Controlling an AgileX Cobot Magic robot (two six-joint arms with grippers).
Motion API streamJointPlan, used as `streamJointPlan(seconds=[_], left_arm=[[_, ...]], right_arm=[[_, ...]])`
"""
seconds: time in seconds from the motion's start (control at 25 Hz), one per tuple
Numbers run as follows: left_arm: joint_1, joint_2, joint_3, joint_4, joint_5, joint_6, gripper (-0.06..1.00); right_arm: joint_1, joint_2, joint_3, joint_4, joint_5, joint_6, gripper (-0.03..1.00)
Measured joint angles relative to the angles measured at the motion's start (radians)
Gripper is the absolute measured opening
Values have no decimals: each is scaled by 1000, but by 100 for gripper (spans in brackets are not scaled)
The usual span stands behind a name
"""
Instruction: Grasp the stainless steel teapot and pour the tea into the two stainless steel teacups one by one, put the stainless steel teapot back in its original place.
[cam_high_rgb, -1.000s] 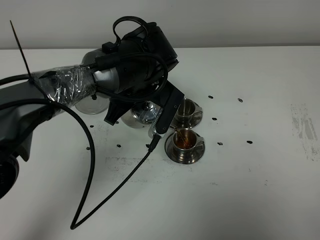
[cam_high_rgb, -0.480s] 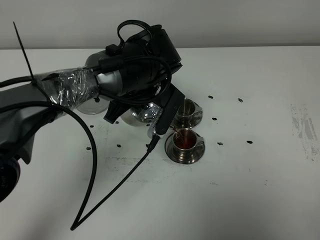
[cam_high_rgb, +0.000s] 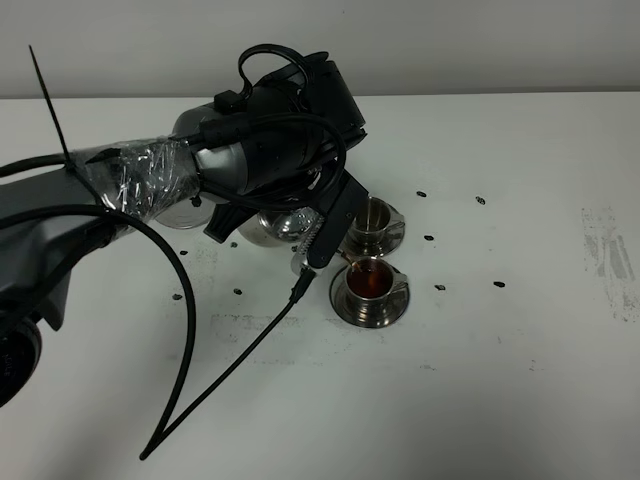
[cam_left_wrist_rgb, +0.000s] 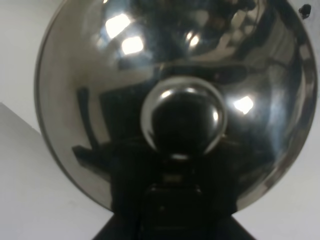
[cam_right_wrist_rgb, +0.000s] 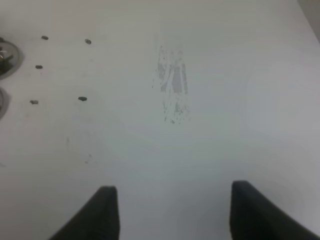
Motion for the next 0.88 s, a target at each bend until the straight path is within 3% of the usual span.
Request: streamJointPlan(seconds=[0.68,0.88], left_arm=[[-1,0,0,4,-3,0,18],[-1,0,0,-39,-4,0,18]], right_arm=[[0,0,0,0,0,0,48],[0,0,0,0,0,0,48]])
